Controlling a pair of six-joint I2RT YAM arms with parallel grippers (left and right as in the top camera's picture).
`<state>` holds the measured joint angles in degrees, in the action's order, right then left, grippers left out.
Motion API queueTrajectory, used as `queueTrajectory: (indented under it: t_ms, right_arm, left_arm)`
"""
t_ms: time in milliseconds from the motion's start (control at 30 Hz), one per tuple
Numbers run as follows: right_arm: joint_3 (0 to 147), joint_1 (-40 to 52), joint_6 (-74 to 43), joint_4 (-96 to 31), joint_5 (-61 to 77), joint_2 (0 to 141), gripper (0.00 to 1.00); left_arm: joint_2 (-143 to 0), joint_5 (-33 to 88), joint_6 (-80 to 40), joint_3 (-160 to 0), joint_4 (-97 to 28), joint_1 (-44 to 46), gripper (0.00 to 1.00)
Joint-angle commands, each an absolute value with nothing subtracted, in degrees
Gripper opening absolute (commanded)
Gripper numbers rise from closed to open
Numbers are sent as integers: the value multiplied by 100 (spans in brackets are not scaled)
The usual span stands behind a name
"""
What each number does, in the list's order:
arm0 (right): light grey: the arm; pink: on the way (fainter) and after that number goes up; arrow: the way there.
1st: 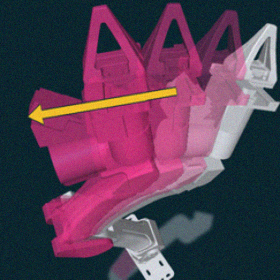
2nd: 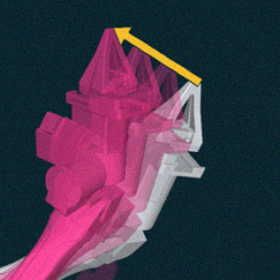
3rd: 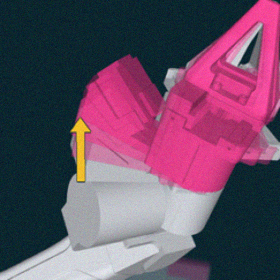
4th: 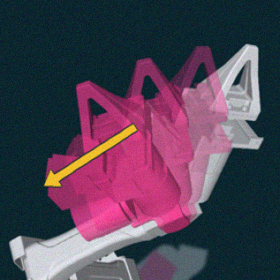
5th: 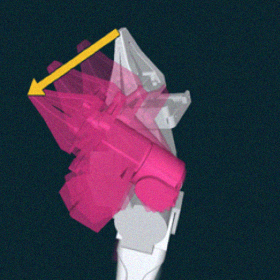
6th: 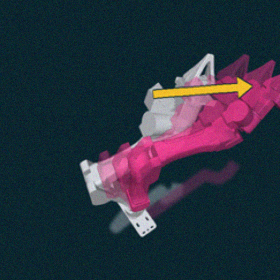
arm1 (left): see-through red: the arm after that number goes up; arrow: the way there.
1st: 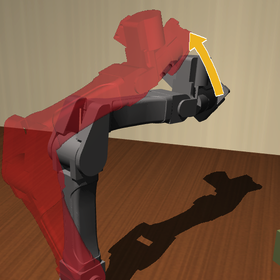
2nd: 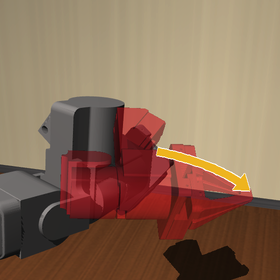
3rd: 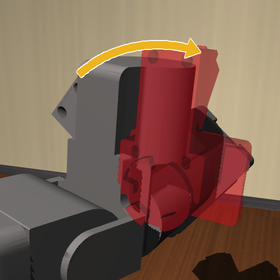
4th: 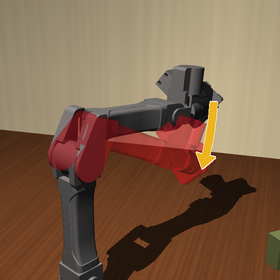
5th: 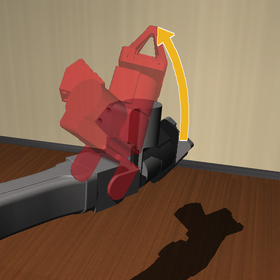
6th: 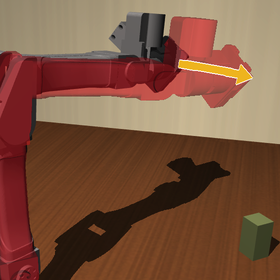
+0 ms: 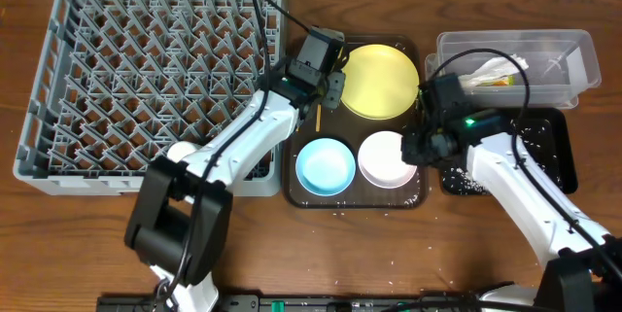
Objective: Sort waste into correct bins and load items into the dishwasher
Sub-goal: 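Grasp one wooden chopstick with the left gripper and lift it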
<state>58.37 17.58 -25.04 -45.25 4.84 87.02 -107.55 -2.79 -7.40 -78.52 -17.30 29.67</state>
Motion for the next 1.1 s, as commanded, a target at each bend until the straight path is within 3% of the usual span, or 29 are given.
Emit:
queueTrajectory:
  t_ms: [0, 100, 267, 333, 400, 700, 833, 1067]
  right_arm:
    - [5833, 1732, -2561, -4521, 456, 8604, 16]
    - [5833, 1732, -2543, -4491, 454, 8604, 15]
    - [5833, 1732, -2519, -4484, 460, 8604, 14]
    - [5833, 1732, -2521, -4473, 460, 8604, 14]
    - [5833, 1732, -2523, -4456, 460, 8604, 13]
    - [5833, 1780, -2523, -4458, 458, 8604, 13]
    - [5833, 1879, -2523, -4451, 458, 8604, 13]
    - [5833, 1929, -2526, -4442, 469, 8604, 13]
  left_arm:
    - [-11139, -827, -683, -7898, -1271, 2952, 33]
    - [-11417, -821, -663, -7898, -950, 2952, 34]
    - [-11917, -825, -659, -7898, -604, 2939, 44]
    - [-12009, -823, -663, -7898, -578, 2917, 53]
    - [-12075, -825, -661, -7898, -545, 2897, 54]
    - [-12182, -814, -670, -7900, -548, 2858, 51]
    - [-12003, -801, -683, -7900, -576, 2873, 34]
    - [-12007, -803, -735, -7898, -663, 2869, 33]
